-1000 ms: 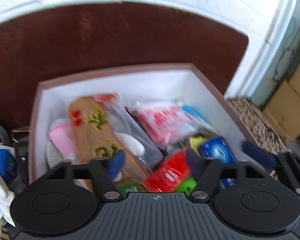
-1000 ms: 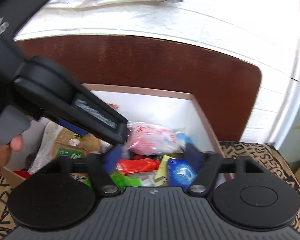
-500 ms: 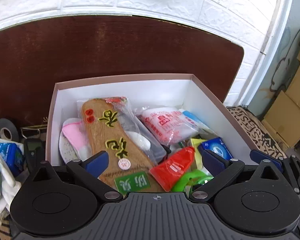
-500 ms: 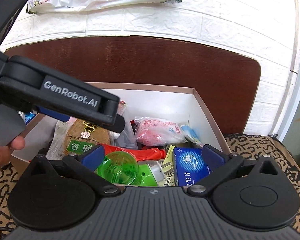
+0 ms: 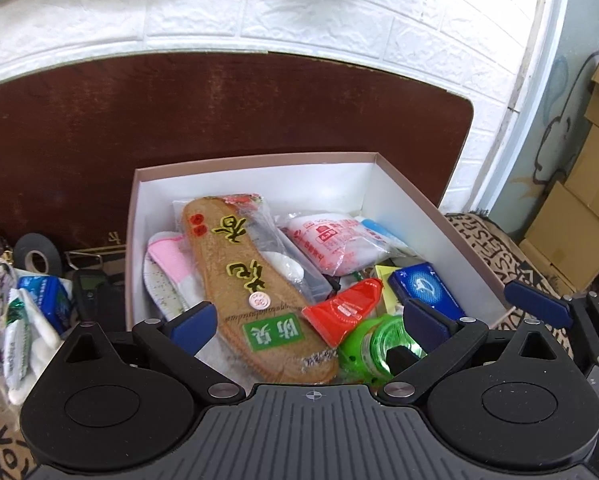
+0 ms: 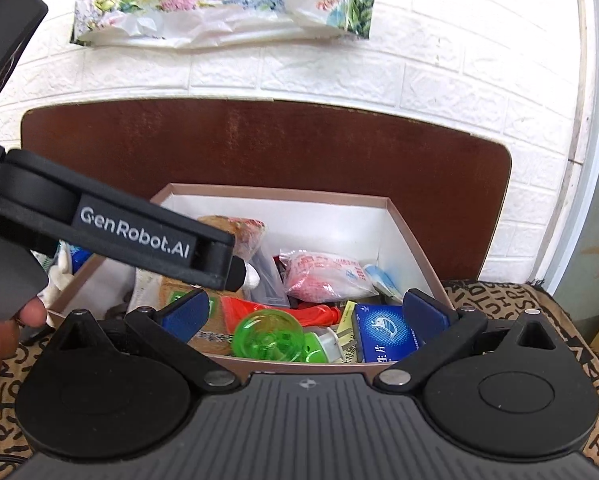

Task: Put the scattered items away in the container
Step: 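Raise the left tool out of the box and back away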

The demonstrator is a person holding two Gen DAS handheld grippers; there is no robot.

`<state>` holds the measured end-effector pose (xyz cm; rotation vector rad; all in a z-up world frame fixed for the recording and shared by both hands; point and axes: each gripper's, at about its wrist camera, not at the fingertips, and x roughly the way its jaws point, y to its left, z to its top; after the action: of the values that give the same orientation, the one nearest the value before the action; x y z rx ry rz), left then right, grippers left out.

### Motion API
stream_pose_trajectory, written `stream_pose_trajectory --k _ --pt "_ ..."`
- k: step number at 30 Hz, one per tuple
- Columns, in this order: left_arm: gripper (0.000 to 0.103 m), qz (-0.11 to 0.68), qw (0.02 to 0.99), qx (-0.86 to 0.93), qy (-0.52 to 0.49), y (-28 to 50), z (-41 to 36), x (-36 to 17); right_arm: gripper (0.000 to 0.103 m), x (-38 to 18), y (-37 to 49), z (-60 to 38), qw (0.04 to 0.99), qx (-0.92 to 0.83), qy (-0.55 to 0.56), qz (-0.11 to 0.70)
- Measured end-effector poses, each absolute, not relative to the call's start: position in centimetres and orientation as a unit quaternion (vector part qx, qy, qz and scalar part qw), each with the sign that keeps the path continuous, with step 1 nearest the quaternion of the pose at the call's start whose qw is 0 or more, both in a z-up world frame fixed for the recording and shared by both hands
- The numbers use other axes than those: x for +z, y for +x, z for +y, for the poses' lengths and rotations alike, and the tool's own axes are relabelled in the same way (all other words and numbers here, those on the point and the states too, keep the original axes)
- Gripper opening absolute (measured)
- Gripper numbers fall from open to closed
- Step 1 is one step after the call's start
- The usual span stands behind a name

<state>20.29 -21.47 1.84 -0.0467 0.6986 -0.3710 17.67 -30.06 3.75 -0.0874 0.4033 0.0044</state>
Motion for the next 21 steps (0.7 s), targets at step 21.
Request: stream_pose_trajectory --k 21 --pt "0.103 0.320 0.937 -0.139 -0.027 8.5 -15.2 0.3 0.103 2.5 8.6 -23.8 0.978 0.056 -0.019 0.199"
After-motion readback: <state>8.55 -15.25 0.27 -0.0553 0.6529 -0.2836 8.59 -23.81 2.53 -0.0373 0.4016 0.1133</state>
